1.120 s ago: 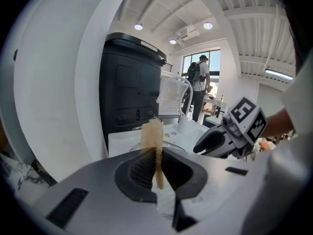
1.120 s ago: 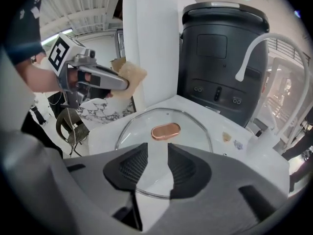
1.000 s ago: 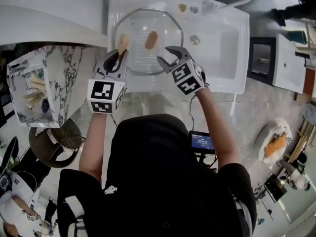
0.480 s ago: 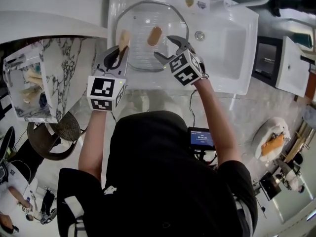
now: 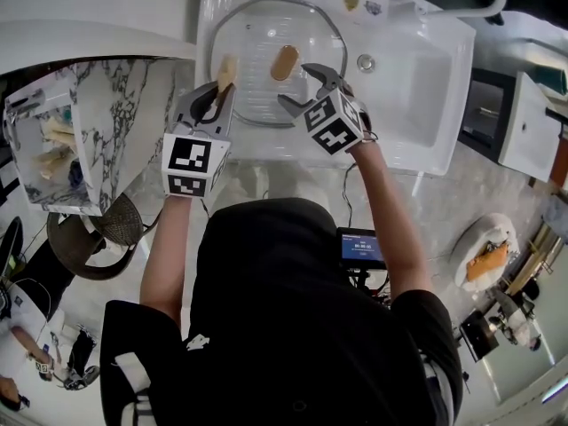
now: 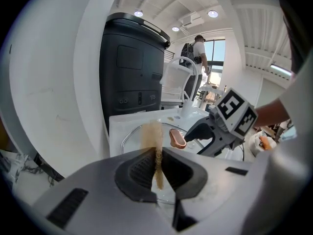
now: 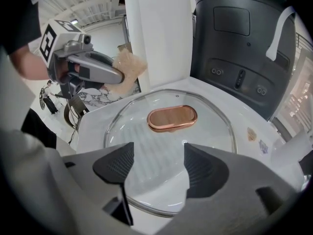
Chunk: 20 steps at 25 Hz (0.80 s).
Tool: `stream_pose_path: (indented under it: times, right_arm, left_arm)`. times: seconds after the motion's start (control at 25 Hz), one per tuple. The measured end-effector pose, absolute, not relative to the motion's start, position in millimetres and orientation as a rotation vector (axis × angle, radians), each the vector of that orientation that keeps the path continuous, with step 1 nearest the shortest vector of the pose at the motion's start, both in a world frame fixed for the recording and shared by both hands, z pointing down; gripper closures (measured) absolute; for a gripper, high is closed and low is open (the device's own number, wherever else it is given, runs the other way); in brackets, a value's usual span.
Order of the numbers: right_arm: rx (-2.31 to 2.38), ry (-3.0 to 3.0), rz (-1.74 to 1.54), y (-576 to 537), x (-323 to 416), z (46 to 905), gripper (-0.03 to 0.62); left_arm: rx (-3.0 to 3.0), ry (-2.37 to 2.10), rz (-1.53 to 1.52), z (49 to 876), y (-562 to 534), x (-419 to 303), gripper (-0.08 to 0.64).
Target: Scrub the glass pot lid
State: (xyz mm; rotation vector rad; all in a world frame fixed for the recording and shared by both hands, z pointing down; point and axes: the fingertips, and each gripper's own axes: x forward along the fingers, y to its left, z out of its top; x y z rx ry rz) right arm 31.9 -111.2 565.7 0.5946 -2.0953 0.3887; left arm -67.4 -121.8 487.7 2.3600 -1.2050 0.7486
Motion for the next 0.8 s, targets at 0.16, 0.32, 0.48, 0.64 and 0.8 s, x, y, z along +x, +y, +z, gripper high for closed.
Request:
stream_pose_path:
  times: [0.16,0.32,0.48,0.64,0.8]
  right_arm:
    - [0.579,-2.082,0.357,-109,31,569,0.292]
    - [0.585,-2.084,0.353,-110,31,570,0.29]
    - [0.581,-2.069,0.359,-110,30,571,0.288]
    - [0.574,-2.059,0.366,-110,30,572,0.287]
    - [0.571,-2.059,0.363,-110,30,572,0.285]
  left_arm:
    - [2.368,-1.206,0.779,494,-121,-70,0.543]
    - [2.368,-1.208,0.822,500,-120,-70,0.543]
    - [2.387,-1.202,0.856,505,-118,-68,0.543]
    - [2.394,-1.195,0.867,509,-121,-67,0.543]
    - [2.439,-1.167,0.939,511,-130,-70,0.543]
